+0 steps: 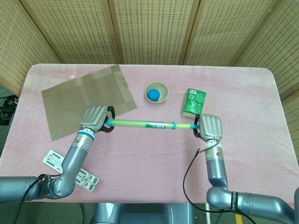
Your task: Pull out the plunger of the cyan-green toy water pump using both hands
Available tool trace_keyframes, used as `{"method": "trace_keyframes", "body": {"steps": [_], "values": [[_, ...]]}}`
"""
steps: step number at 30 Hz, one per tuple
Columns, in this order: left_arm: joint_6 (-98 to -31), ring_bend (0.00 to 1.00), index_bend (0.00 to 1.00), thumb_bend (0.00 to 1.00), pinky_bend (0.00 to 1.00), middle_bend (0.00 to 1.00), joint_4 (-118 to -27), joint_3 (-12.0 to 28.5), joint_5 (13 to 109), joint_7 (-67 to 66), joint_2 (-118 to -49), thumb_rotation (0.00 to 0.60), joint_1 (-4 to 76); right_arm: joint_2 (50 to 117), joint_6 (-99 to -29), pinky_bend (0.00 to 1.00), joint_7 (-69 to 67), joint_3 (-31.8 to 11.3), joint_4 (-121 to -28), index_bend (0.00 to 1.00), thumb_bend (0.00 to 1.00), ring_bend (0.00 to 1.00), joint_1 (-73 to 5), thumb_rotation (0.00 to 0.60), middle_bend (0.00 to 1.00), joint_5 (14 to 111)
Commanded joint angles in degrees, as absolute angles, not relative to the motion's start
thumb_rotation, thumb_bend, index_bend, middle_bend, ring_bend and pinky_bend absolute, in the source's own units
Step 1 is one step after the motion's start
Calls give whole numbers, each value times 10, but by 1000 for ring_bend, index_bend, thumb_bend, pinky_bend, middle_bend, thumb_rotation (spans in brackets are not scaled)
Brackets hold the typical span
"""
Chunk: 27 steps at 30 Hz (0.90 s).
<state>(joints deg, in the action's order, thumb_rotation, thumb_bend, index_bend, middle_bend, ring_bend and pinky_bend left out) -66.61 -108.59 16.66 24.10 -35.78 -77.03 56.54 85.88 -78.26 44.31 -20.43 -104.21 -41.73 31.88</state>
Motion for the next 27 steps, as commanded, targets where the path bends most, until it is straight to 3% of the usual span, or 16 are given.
{"method": "trace_keyframes", "body": {"steps": [1,14,27], "values": [[-667,847,574,349,732,1000,-1086,165,243,-358,-770,600,566,856,-784,728,444,-204,-1045,850,608,1000,-418,600,1000,319],[-676,847,607,371,732,1000,-1107,150,276,-351,-757,600,555,845,-789,728,436,-196,-1039,850,607,1000,-413,600,1000,315],[-687,847,618,373,732,1000,-1120,109,318,-330,-747,600,516,827,-781,728,412,-179,-1018,849,608,1000,-392,600,1000,314]]}}
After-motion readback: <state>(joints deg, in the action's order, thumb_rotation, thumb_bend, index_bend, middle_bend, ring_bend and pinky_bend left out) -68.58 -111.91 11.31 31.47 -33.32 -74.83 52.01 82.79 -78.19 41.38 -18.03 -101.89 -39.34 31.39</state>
